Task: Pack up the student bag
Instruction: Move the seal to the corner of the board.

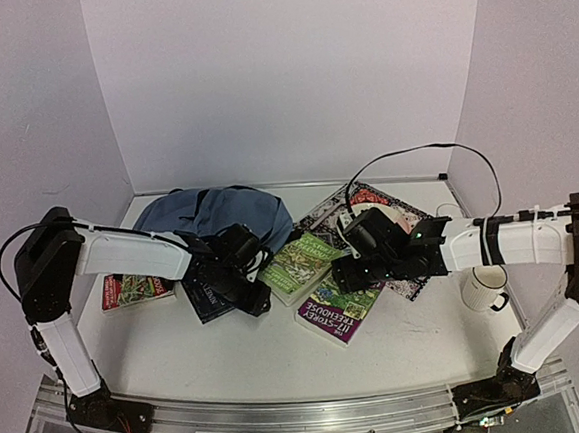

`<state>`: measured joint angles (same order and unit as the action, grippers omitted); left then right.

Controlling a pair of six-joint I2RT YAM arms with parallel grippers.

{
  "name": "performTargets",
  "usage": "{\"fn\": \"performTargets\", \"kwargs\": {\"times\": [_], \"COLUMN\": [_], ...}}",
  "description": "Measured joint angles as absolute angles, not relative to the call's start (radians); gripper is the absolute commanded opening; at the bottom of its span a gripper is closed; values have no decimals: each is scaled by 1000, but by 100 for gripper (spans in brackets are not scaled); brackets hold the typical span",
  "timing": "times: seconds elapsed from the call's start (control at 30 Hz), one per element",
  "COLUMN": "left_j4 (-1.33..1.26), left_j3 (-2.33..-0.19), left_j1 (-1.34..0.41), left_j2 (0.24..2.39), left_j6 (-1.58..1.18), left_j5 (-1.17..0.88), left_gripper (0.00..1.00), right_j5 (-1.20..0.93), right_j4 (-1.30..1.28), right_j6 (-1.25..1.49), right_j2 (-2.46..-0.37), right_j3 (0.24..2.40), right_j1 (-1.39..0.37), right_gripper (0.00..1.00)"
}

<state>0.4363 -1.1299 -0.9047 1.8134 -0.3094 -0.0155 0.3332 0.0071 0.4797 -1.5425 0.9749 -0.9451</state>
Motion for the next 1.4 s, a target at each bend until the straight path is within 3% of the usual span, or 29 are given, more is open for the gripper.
{"fn": "performTargets", "kwargs": {"times": [0.33, 0.63, 0.73, 1.1, 1.4], "left_j4": [455, 468, 464, 471, 470], "left_j3": [-1188, -1210, -1211, -1250, -1261], "left_j1": [-905, -905, -905, -904, -903], "left_j2": [1920, 1935, 1932, 1939, 1973], "left_j6": [-281, -322, -380, -550, -557], "left_j5": [21, 16, -6, -12, 3], "left_gripper": [47, 58, 57, 42, 18], "right_j5": [333, 329, 329, 328, 326], "right_j4": [6, 5, 5, 3, 0], "right_j6": [496, 500, 500, 499, 500], "right_j2": [-1542, -1540, -1540, -1540, -1540], "right_j3": [975, 974, 974, 974, 974], "right_j1": [-945, -945, -945, -945, -945], "right_gripper": [73, 73, 73, 73, 73]}}
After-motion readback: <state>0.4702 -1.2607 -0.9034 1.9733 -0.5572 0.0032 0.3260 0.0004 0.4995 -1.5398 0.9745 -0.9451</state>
